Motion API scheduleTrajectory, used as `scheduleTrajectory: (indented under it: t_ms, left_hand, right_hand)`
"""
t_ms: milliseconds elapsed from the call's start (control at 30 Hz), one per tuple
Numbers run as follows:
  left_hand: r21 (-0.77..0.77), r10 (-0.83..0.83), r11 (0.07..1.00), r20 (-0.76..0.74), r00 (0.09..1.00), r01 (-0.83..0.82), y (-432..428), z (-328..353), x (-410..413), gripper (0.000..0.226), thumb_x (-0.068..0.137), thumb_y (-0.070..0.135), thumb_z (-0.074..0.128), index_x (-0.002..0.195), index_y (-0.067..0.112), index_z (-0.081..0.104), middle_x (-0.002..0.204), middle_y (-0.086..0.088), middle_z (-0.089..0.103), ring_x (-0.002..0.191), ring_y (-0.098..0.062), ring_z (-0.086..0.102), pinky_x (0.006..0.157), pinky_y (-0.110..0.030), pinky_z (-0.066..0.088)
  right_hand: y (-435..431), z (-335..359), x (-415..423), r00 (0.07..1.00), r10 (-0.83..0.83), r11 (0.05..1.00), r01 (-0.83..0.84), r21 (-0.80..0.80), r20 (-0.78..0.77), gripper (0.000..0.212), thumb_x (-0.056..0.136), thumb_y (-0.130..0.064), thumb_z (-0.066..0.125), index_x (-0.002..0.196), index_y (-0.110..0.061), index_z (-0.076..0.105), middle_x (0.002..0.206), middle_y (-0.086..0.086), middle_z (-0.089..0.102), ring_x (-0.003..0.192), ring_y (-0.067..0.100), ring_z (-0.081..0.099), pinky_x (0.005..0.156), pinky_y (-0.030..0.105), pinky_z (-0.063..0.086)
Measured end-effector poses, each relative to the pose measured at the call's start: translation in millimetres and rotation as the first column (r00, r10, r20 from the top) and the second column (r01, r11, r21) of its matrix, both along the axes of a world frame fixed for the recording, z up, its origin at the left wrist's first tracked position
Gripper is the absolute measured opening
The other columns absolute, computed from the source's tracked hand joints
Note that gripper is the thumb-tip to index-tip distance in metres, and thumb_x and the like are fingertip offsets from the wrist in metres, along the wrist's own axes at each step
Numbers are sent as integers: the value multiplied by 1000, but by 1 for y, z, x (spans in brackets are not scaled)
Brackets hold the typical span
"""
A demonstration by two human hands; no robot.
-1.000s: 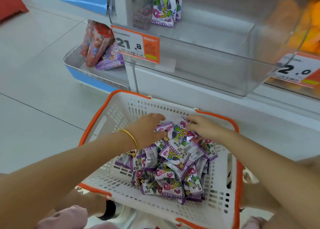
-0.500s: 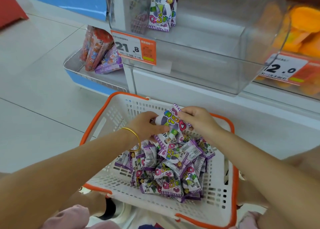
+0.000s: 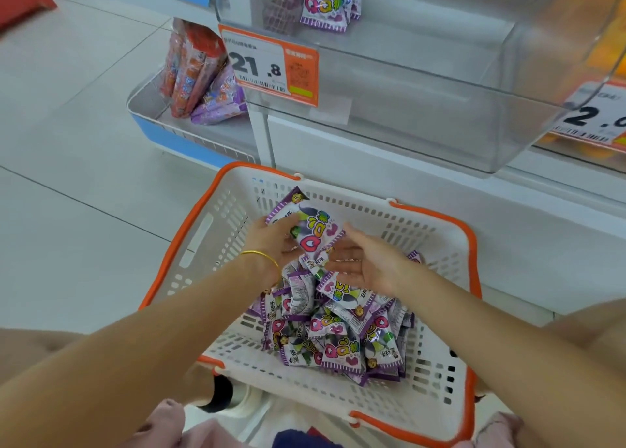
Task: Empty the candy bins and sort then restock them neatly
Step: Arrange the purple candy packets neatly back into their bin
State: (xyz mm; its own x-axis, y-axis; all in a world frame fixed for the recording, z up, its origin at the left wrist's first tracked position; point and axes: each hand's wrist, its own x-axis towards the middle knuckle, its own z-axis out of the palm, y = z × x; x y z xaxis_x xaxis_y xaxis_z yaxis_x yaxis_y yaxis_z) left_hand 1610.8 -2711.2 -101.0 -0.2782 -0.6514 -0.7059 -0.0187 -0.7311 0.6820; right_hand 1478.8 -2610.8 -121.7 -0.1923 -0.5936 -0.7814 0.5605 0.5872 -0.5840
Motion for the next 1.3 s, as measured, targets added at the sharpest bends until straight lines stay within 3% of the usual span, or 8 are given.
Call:
scheduleTrajectory:
  t_ms: [67,200,333,567,767,933,1133,1300]
  left_hand:
    - [35,6,999,22,1000,-7,-9,-7,7,50,87,10,66,132,3,43,93,-15,61,71,-27,59,52,-35,56]
    - [77,-36,996,12,999,35,-13,-14,16,25,87,13,65,110,4,57,75,-7,65,51,-16,64,51,-28,54]
    - [-22,-100,994,120,988,104,-14,-16,16,22,86,16,67,102,2,62,77,-11,67,60,-19,60,65,-31,51]
    - [-187,-237,940,246,940,286,-10,3,32,21,87,15,65,106,6,62,84,-11,70,64,-21,66,57,-30,55]
    - [-231,-332,881,321,887,413,-1,2,48,8,92,19,60,85,17,58,84,-11,68,73,-27,66,59,-29,57]
    - [-292,-319,859,338,886,420,-1,-15,53,12,94,27,57,86,20,59,88,-14,67,85,-33,63,80,-48,51]
    - [-463,-310,721,451,837,516,-17,-22,34,40,95,37,51,101,-3,54,81,-18,53,70,-26,49,69,-38,43]
    - [-471,-379,666,455,806,579,-11,-26,31,29,98,26,48,80,3,53,67,-5,48,58,-17,39,56,-26,33]
  right_hand:
    - [7,-26,-12,925,183,980,-146,133,-333,39,95,-36,53,114,-2,58,91,10,62,64,17,62,63,33,56]
    - [31,-77,-27,248,783,613,-465,639,-571,52,90,-51,55,114,-5,56,130,18,47,104,30,55,84,39,48]
    - [48,-92,-24,117,788,590,-423,688,-604,30,89,-45,59,102,-18,54,141,12,33,127,34,34,96,43,44]
    - [51,-94,-30,200,811,559,-540,629,-549,69,88,-61,48,138,-13,39,150,18,22,130,37,37,103,47,41]
    - [53,-101,-10,100,753,623,-428,655,-650,41,88,-48,59,108,-14,53,131,13,41,119,33,42,91,43,45]
    - [35,-69,-13,466,541,832,-416,366,-700,27,82,-12,71,91,-14,46,90,2,49,75,17,48,68,32,39]
    - [8,1,-20,437,557,764,-604,229,-706,47,77,-13,76,120,-13,55,131,4,54,120,17,50,92,25,40]
    - [3,22,-10,613,397,840,-542,2,-684,28,78,-13,76,102,-7,64,106,7,67,94,14,60,80,20,49]
